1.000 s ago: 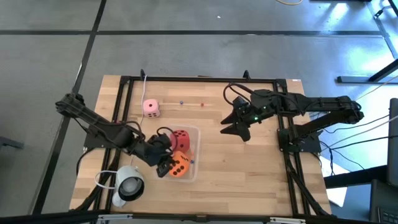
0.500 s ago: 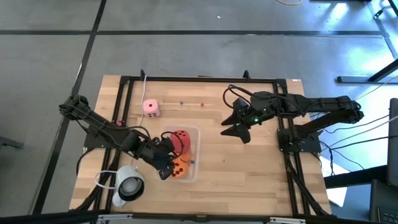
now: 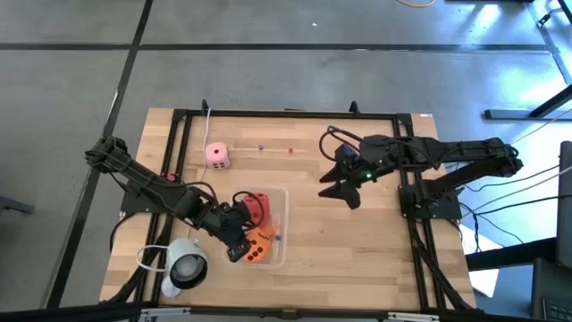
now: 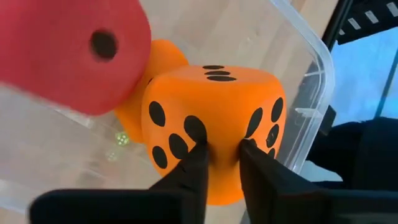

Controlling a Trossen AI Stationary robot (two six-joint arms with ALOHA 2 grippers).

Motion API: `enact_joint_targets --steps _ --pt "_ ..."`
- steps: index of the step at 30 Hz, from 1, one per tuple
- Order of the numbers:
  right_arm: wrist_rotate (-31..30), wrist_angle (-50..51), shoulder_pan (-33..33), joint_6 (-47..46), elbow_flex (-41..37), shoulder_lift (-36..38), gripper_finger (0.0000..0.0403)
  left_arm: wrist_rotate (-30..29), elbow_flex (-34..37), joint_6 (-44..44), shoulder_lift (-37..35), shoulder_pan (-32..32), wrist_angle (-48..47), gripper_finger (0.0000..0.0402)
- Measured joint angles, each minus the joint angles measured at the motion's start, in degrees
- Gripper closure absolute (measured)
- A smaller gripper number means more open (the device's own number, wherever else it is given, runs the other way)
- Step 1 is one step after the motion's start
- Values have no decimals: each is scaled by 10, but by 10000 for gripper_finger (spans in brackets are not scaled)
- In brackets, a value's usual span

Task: Pick & Place Dice
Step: Put the large orange die in the bin, then put the small red die on the bin

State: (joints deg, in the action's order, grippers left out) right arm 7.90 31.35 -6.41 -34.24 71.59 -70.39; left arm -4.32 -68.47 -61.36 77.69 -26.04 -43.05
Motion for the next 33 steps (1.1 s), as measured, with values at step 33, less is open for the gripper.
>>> enact_joint_targets --steps 33 --pt "-26 0 -36 2 0 0 129 -202 1 177 -237 91 15 327"
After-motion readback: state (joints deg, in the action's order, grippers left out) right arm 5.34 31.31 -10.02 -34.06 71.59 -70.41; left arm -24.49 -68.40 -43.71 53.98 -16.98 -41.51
